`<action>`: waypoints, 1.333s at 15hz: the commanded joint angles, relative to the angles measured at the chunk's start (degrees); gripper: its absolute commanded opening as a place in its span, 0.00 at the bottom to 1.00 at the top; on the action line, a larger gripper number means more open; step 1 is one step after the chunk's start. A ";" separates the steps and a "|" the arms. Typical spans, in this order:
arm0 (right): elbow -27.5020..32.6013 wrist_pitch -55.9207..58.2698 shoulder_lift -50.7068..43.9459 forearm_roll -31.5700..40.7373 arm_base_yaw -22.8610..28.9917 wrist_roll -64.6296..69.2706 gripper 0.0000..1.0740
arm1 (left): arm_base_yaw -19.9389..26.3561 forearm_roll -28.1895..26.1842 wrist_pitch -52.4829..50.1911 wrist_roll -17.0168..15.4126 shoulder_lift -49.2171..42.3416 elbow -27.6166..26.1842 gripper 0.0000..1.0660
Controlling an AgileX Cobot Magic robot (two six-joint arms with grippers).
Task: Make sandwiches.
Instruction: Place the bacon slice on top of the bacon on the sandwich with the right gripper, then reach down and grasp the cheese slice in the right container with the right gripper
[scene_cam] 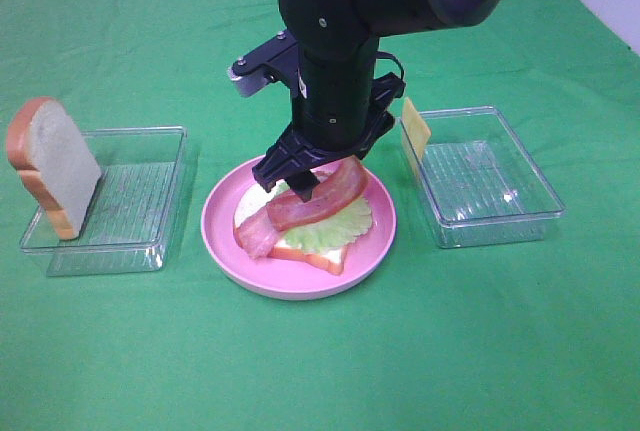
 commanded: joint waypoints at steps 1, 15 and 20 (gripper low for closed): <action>0.11 1.89 0.00 -1.89 0.11 -0.29 0.90 | 0.06 0.17 -0.17 0.00 -0.69 0.06 0.84; -7.22 14.55 -14.21 -2.98 -7.45 -0.46 0.90 | 0.06 0.17 -0.17 0.00 -0.69 0.06 0.84; -7.22 11.29 -10.66 14.90 -20.51 -8.08 0.90 | 0.06 0.17 -0.17 0.00 -0.69 0.06 0.84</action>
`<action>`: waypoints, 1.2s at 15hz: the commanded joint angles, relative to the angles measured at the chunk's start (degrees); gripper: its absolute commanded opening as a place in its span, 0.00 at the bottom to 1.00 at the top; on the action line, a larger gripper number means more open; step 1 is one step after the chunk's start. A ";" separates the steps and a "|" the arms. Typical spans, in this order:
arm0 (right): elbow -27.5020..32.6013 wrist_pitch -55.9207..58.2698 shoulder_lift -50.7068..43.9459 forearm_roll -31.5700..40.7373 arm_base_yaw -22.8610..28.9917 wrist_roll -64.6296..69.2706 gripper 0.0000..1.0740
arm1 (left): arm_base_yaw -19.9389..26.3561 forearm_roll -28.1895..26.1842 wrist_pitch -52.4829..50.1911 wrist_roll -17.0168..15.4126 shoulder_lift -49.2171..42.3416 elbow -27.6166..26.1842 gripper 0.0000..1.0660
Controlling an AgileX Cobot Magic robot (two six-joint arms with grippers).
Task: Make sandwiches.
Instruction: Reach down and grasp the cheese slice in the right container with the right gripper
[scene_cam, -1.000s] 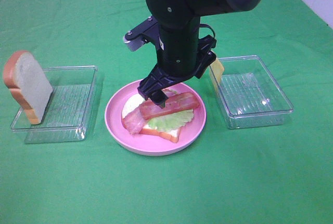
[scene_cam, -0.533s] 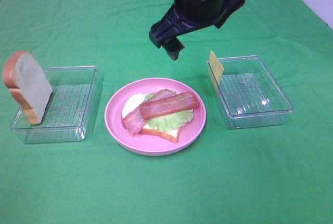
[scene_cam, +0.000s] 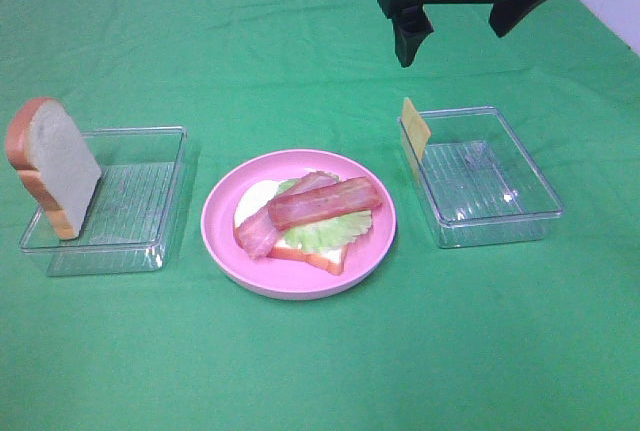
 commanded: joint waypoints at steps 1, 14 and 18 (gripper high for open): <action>-0.34 -0.86 2.41 6.02 -3.44 -3.67 0.90 | 0.06 0.17 -0.17 0.00 -0.69 0.06 0.84; -0.34 -13.01 15.76 8.14 -4.24 -2.23 0.90 | 0.06 0.17 -0.17 0.00 -0.69 0.06 0.84; -0.34 -14.95 17.13 6.59 -4.24 -0.86 0.88 | 0.06 0.17 -0.17 0.00 -0.69 0.06 0.84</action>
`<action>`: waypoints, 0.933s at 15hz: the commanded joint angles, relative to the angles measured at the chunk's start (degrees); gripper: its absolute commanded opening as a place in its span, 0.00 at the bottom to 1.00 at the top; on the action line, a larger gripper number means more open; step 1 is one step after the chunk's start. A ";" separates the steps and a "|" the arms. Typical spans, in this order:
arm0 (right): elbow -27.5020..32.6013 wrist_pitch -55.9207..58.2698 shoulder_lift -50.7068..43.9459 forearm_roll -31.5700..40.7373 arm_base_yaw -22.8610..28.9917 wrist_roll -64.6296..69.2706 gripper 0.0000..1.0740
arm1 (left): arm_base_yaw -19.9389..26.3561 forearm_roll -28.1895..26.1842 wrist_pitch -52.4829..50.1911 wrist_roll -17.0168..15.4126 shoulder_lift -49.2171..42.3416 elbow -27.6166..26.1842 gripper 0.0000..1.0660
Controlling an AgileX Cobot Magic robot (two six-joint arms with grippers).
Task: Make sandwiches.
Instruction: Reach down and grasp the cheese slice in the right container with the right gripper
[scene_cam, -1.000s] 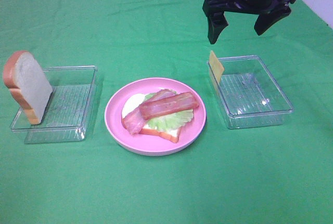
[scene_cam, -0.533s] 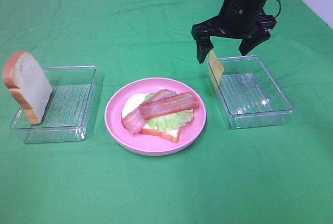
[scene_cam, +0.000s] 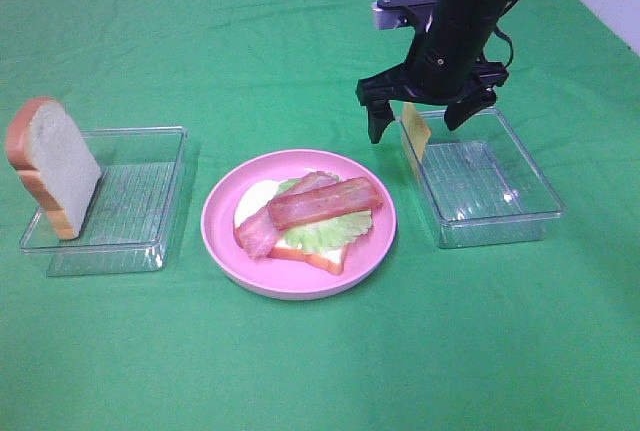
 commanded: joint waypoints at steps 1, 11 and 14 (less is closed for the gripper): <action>-0.23 -1.83 0.06 -1.95 -0.11 2.29 0.85 | 0.06 0.17 -0.17 0.00 -0.69 0.06 0.84; -0.17 -1.26 0.11 -2.58 -0.06 2.75 0.00 | 0.06 0.17 -0.17 0.00 -0.69 0.06 0.84; -0.23 -1.20 0.06 -2.58 -0.06 1.49 0.00 | 0.06 0.17 -0.17 0.00 -0.69 0.06 0.84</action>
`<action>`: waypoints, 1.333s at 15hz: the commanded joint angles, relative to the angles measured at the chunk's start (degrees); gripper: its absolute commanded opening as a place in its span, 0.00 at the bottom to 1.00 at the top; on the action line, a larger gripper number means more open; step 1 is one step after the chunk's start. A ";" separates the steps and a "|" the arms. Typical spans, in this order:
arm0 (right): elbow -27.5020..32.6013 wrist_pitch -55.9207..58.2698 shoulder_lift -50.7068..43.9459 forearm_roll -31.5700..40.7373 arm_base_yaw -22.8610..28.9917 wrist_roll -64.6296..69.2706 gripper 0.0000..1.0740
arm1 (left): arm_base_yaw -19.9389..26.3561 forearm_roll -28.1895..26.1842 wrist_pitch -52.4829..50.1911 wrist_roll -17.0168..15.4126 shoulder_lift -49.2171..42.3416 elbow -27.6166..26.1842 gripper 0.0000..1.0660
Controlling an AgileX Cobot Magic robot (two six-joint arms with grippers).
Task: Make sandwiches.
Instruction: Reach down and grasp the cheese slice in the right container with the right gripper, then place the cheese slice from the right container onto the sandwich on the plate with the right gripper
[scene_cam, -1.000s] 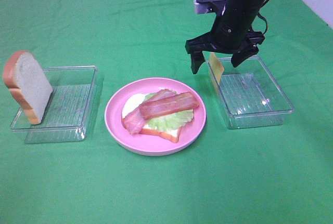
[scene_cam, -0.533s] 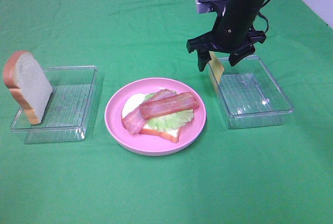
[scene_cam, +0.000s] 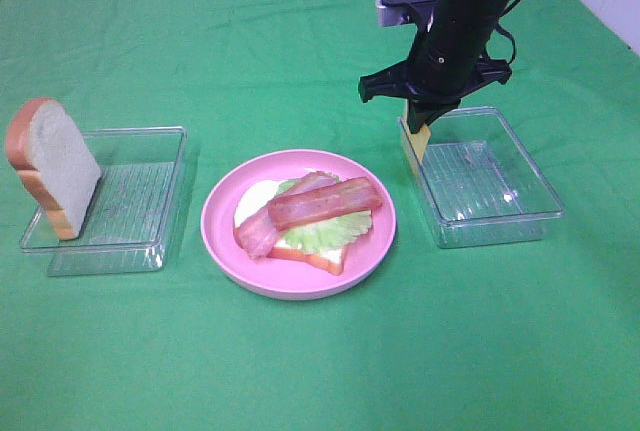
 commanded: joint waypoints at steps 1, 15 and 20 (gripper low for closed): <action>-0.23 0.29 -0.23 -0.29 -0.06 -1.60 0.00 | 0.06 0.17 -0.17 0.00 -0.69 0.06 0.84; 0.00 9.28 -17.13 0.63 9.17 -4.76 0.00 | 0.06 0.17 -0.17 0.00 -0.69 0.06 0.84; 3.61 4.35 -16.27 6.82 19.88 -5.16 0.00 | 0.06 0.17 -0.17 0.00 -0.69 0.06 0.84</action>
